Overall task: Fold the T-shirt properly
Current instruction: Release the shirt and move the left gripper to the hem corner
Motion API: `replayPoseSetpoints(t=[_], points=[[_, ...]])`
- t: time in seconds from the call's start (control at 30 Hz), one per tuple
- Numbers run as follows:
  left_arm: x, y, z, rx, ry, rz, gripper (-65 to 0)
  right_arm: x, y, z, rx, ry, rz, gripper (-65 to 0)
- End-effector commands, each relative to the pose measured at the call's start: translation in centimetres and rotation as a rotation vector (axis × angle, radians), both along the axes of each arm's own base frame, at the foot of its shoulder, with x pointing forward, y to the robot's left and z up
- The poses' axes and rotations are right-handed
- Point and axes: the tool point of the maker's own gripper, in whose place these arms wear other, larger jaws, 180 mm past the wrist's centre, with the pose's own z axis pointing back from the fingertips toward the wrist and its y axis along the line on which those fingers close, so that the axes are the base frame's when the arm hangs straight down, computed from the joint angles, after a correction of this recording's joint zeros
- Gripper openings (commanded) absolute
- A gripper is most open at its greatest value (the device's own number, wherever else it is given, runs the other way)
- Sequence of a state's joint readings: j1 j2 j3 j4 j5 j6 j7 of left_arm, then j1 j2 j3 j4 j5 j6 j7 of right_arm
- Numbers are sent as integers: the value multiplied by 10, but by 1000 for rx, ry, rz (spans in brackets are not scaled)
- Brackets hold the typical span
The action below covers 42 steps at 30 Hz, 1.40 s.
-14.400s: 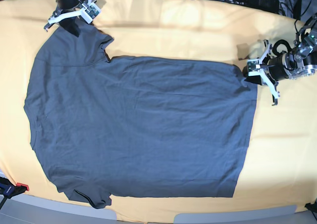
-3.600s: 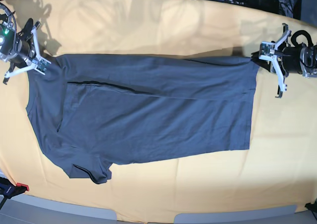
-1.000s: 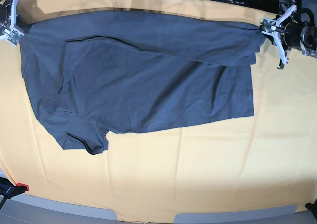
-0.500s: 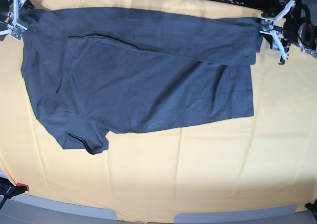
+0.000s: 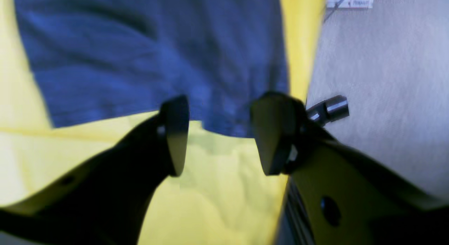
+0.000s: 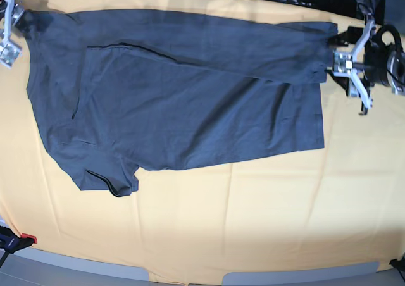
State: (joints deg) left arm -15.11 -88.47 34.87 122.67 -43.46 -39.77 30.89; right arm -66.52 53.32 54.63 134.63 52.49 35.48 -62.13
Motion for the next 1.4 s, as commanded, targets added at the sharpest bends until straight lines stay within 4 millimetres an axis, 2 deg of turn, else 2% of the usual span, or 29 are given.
replayPoseSetpoints(t=[0.0,0.07,0.13,0.27,0.4,0.5,0.6,0.7,0.9,1.0,1.13,1.23,1.3,1.33,1.37], points=[[19,6,12,-5,-51,40,-319,11,-2,11,-7,-57,1,-268],[57,31,22,11,-139,197,-319,21,-6,22,-8,-121,-34,-268],[91,76,28,60,-208,380,-319,24,-10,26,-13,-141,-61,-268],[159,131,11,-40,-260,731,-319,25,-10,26,-9,-146,-73,-268],[192,150,-2,-321,-120,985,-319,27,-8,27,3,-160,-71,-268],[200,158,-19,-522,14,1136,-319,27,-10,27,-8,-171,-80,-268],[200,156,-43,-660,125,1238,-319,33,-12,31,-17,-209,-74,-268],[196,144,-67,-713,234,1291,-319,34,-11,31,-15,-212,-76,-268],[201,102,-87,-761,327,1253,-319,33,-12,31,-16,-210,-77,-268],[194,76,-105,-725,407,1211,-319,34,-12,31,-15,-211,-76,-268],[185,43,-117,-709,513,1153,-319,34,-11,32,-13,-213,-75,-268],[178,33,-122,-687,559,1125,-322,34,-11,32,-14,-213,-75,-268],[180,33,-120,-693,554,1125,-371,34,-11,32,-13,-214,-78,-268],[182,33,-119,-700,548,1128,-427,34,-12,32,-13,-215,-79,-268],[183,33,-118,-704,544,1128,-510,34,-12,32,-13,-216,-81,-268]])
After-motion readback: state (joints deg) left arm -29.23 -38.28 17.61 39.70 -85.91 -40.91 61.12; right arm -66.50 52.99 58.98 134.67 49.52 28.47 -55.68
